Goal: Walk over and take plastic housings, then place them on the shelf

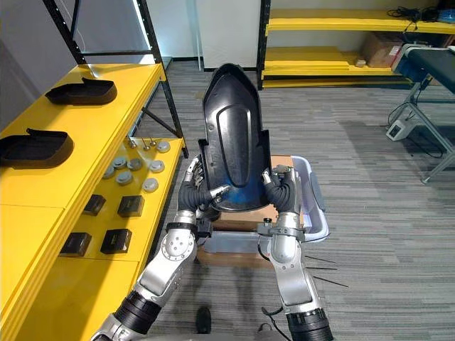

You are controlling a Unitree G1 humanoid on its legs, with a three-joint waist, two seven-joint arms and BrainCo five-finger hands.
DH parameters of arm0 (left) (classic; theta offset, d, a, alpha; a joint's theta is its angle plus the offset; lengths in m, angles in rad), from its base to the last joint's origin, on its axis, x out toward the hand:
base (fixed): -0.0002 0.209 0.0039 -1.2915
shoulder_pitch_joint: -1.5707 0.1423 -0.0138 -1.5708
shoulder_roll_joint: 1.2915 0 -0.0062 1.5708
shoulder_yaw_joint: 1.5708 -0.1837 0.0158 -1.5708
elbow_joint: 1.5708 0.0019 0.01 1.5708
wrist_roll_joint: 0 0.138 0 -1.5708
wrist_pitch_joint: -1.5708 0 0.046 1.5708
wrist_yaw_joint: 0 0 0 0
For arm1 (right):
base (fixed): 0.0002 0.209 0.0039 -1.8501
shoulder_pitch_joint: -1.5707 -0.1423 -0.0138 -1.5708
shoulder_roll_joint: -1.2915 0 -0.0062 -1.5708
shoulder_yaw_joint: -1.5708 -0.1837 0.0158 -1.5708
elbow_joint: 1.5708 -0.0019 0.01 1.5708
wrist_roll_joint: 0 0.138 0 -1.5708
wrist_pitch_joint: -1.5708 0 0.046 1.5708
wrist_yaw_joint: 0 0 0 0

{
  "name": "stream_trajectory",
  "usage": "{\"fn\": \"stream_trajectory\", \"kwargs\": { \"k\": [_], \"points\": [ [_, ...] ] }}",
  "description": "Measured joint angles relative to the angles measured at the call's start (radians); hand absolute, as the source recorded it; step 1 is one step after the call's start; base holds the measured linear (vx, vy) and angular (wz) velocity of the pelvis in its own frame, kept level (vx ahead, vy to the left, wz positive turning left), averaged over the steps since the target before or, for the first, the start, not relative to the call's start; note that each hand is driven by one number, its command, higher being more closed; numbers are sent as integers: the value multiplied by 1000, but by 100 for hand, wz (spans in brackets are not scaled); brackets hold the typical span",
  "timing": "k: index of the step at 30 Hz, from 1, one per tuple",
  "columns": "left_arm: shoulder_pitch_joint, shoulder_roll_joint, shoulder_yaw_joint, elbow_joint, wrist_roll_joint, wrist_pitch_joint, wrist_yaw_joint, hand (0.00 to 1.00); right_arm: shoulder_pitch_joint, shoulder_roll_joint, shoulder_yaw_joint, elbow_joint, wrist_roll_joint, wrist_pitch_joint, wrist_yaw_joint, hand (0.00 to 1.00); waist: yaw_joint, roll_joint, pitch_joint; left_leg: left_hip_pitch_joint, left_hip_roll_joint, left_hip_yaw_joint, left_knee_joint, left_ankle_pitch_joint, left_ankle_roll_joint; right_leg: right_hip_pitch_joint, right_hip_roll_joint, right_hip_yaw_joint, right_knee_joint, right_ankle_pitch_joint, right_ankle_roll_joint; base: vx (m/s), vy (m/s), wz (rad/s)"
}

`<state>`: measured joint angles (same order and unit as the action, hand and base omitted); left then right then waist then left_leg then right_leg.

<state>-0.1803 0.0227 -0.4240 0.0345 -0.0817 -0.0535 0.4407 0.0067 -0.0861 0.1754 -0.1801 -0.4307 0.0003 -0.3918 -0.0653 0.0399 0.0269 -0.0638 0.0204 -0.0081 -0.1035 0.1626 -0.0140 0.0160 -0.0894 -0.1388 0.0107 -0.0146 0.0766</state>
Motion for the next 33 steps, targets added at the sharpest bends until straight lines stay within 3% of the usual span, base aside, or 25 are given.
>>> {"fn": "stream_trajectory", "kwargs": {
  "k": [3,9,10,21,26,29,33],
  "points": [
    [0,13,3,13,-25,-1,-5,100,0,-38,25,0,9,-7,2,100,-2,0,-1,5,0,0,0,0,0,6,0,1,0,1,0,0,0,0],
    [1,49,1,17,-34,-1,-50,100,0,-110,43,0,9,-66,25,100,1,-3,-6,13,-1,-10,0,-3,-4,16,1,-3,-5,-2,-6,-19,-3,2],
    [2,54,1,17,-34,-1,-50,100,0,-116,51,0,9,-68,25,0,1,-4,-7,13,-1,-10,0,-4,-4,16,1,-3,-5,-2,-6,0,0,0],
    [57,61,26,15,-33,-1,-69,100,0,-130,78,-5,28,-110,71,0,2,-8,-21,7,-1,-12,0,-4,-5,17,2,-3,-12,-2,-2,-3,-1,1],
    [81,55,47,0,22,-1,-72,100,-4,-140,68,-75,90,-115,113,0,22,-6,-34,8,-1,-14,0,-4,-5,25,3,-3,-11,3,-4,13,-9,0],
    [109,43,56,-12,85,-2,-100,100,-37,-149,39,-153,180,-152,138,0,25,-6,-34,9,-1,-14,0,-4,-5,25,2,-3,-11,3,-3,0,0,0],
    [165,24,83,-19,120,4,-112,100,-108,-129,-32,-258,450,-249,197,0,25,-7,-34,9,-1,-14,0,-4,-5,25,3,-4,-10,0,-4,0,0,0]
  ]
}}
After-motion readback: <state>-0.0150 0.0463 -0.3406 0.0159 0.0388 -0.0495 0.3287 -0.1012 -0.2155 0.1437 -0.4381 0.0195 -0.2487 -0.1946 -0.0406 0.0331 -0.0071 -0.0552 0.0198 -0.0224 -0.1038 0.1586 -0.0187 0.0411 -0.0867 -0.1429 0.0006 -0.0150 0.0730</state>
